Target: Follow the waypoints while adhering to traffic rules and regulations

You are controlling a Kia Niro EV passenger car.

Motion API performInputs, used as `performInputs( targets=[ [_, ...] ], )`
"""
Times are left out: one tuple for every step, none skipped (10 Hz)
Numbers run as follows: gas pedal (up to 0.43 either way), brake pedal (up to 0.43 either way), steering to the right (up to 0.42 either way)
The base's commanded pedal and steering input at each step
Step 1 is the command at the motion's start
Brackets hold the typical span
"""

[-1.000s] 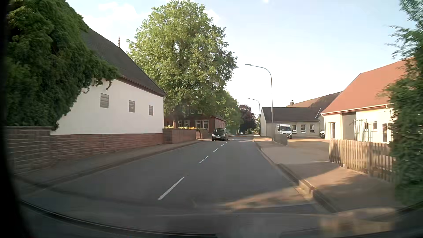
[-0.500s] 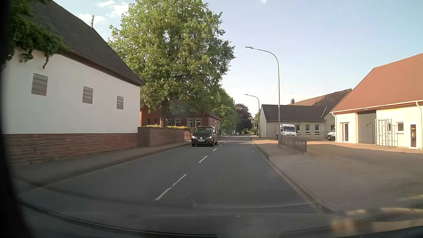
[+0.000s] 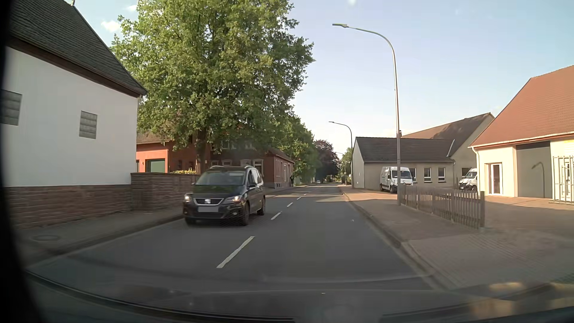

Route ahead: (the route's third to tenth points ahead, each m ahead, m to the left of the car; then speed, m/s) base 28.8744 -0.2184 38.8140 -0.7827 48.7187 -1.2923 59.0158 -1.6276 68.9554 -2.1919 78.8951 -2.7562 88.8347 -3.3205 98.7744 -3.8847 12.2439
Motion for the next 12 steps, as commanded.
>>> performInputs(
  targets=[
    [0.169, 0.006, 0.012],
    [0.169, 0.006, 0.011],
    [0.15, 0.006, 0.011],
    [0.138, 0.006, 0.011],
    [0.138, 0.006, 0.011],
    [0.138, 0.006, 0.011],
    [0.138, 0.006, 0.011],
    [0.138, 0.006, 0.01],
    [0.138, 0.006, 0.011],
    [0.15, 0.006, 0.01],
    [0.15, 0.006, 0.01],
    [0.15, 0.006, 0.009]
  ],
)
